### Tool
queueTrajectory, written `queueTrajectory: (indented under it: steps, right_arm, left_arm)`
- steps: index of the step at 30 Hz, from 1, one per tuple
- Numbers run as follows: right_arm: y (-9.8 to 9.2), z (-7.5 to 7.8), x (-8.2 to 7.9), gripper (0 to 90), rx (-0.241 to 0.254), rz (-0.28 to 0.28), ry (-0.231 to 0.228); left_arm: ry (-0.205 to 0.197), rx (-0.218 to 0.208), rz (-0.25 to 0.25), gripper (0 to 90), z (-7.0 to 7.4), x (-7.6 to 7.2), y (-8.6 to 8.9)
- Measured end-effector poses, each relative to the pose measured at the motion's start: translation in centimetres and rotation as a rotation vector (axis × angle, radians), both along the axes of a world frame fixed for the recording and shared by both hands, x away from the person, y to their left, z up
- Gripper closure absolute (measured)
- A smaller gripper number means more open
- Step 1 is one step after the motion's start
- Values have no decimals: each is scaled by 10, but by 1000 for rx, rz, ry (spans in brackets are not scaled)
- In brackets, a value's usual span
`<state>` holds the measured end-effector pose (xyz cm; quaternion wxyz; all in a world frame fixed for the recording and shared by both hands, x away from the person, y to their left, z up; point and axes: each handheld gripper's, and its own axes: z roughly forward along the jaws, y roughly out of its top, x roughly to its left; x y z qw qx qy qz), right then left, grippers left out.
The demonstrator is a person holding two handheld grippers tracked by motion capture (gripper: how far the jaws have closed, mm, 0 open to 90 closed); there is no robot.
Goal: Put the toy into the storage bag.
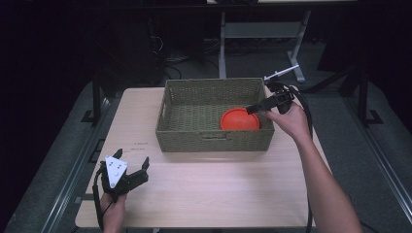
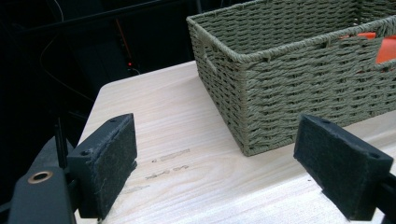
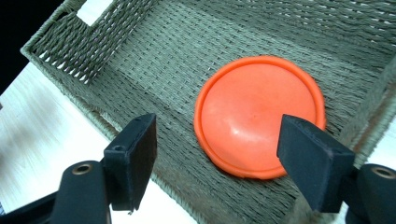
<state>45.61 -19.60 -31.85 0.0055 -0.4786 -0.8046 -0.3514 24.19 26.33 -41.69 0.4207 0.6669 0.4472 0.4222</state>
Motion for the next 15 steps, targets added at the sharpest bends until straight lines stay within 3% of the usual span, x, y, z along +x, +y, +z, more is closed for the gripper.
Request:
queueTrajectory:
  steps: [15]
  right_arm:
    - [-16, 7, -21, 279, 28, 9, -48]
  left_arm:
    - [2, 2, 1, 127, 0, 0, 0]
